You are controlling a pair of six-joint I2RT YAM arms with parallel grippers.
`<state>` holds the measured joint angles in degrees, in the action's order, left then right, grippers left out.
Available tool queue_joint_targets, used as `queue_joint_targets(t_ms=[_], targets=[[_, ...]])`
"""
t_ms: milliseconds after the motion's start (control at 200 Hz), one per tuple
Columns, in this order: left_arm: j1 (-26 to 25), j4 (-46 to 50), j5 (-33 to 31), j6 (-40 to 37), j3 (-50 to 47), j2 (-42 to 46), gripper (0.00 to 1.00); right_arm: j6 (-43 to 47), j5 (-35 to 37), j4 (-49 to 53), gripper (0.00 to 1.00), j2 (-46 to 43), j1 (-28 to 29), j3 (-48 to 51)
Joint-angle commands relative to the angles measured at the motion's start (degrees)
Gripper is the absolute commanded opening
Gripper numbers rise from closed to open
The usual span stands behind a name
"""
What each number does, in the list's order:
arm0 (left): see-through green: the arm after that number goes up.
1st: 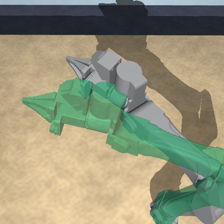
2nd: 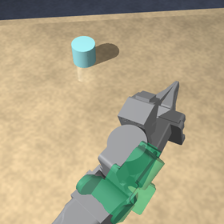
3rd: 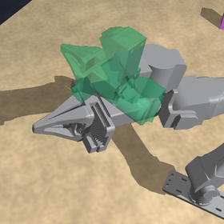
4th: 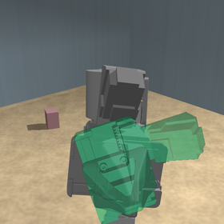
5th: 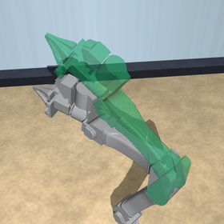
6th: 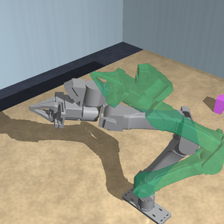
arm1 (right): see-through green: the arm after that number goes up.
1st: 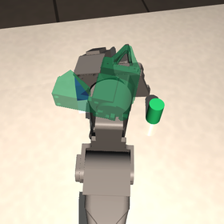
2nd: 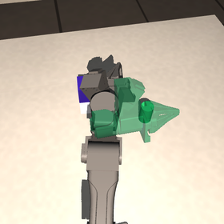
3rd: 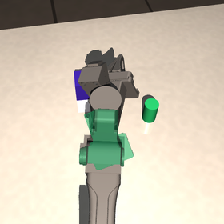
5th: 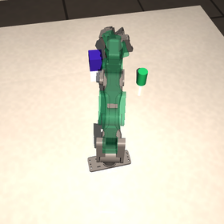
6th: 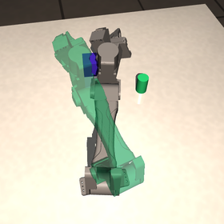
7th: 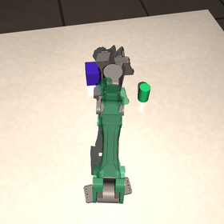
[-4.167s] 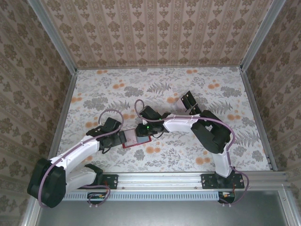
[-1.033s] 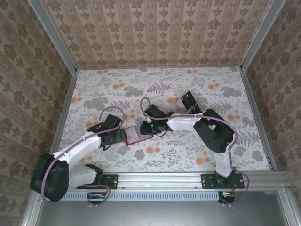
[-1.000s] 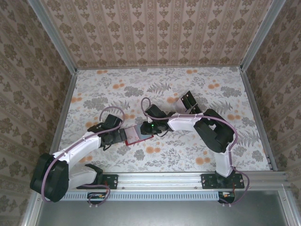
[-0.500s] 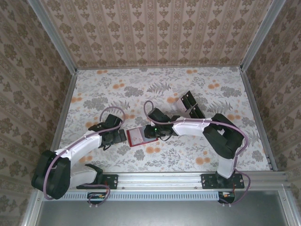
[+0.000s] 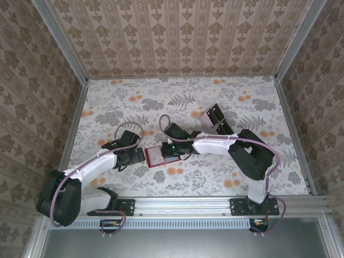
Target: Put the credit cards into the card holder
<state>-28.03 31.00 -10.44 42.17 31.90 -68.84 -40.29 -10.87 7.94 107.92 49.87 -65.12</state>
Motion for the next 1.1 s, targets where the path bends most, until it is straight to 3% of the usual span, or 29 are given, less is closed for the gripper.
queue_joint_targets(t_ms=[0, 1095], targets=[[0.2, -0.2, 0.4, -1.5, -0.1, -0.7, 1.0, -0.1, -0.8, 0.3, 0.11, 1.6, 0.7, -1.3], [-0.8, -2.3, 1.1, 0.0, -1.4, -2.4, 1.0, -4.4, -9.0, -4.9, 0.1, 7.5, 2.2, -3.7]])
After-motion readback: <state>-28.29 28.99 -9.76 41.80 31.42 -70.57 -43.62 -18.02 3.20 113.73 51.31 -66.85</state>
